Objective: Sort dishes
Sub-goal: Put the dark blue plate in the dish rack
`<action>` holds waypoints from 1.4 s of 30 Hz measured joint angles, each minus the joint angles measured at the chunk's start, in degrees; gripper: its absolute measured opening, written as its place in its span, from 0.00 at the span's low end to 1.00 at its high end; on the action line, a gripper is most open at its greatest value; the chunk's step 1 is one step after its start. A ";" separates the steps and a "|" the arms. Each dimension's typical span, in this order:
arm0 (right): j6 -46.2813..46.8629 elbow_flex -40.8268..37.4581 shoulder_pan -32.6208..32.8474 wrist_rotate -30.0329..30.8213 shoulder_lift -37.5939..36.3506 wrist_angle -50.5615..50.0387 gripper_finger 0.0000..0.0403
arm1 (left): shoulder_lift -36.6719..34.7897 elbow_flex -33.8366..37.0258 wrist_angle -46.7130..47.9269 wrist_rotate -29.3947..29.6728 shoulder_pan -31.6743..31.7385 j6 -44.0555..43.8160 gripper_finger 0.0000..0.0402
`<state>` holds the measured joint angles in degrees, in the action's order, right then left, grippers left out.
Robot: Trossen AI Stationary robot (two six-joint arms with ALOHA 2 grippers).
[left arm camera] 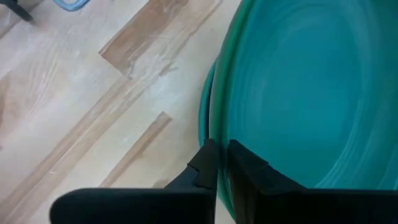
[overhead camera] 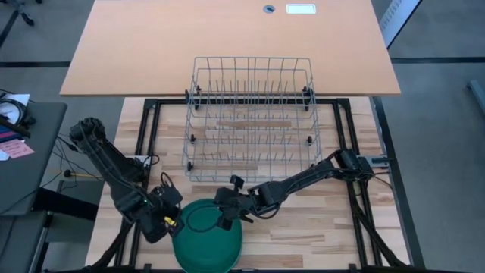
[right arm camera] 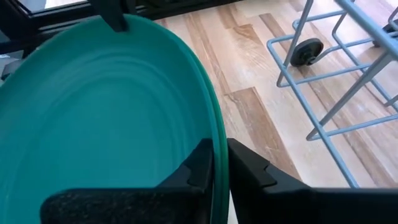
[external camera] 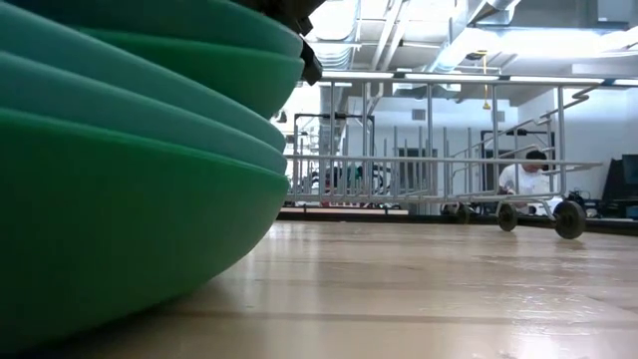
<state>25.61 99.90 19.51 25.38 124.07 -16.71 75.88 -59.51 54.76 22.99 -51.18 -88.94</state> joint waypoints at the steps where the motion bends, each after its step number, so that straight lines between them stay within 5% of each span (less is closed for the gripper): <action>1: -0.12 0.00 0.00 0.05 0.00 0.00 0.13 | -0.01 0.00 0.29 -0.09 0.00 -0.02 0.03; 33: -3.19 0.07 0.96 -1.24 -4.83 -5.57 0.15 | -0.20 -3.89 4.61 1.32 -0.91 2.49 0.00; 42: -3.21 0.35 0.60 -1.21 -4.86 -3.25 0.47 | -0.20 -3.87 4.57 0.86 -1.04 3.40 0.00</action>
<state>22.39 100.25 20.10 24.17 119.21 -19.96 75.68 -63.37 59.33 23.86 -52.22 -85.54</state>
